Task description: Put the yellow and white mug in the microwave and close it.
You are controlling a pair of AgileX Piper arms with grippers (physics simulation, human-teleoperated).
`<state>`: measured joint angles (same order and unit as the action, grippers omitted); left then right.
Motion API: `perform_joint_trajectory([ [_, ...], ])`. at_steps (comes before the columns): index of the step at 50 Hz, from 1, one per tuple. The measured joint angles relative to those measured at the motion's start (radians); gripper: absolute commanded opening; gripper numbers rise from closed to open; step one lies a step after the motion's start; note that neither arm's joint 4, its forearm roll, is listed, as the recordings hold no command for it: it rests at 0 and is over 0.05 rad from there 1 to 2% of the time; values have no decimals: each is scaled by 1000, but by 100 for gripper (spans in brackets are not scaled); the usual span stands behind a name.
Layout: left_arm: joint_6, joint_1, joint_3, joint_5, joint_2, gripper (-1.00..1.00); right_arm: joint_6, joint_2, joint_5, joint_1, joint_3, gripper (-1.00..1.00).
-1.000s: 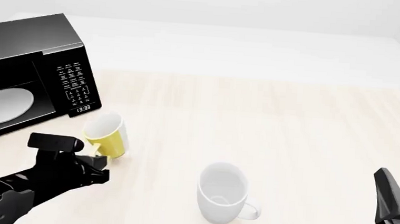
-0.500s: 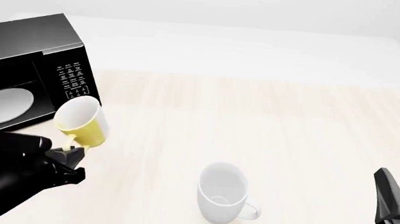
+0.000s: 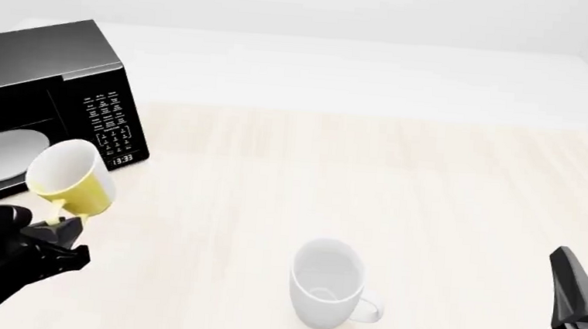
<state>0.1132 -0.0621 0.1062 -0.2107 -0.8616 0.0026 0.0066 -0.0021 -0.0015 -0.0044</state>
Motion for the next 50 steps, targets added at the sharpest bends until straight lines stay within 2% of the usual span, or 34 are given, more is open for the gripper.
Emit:
perform_joint_trajectory([
  [19,-1,133,-1,-2,5,-100,0,0,0,0,0,100],
  [50,13,305,58,-124,-191,-100,0,0,0,0,0,100],
])
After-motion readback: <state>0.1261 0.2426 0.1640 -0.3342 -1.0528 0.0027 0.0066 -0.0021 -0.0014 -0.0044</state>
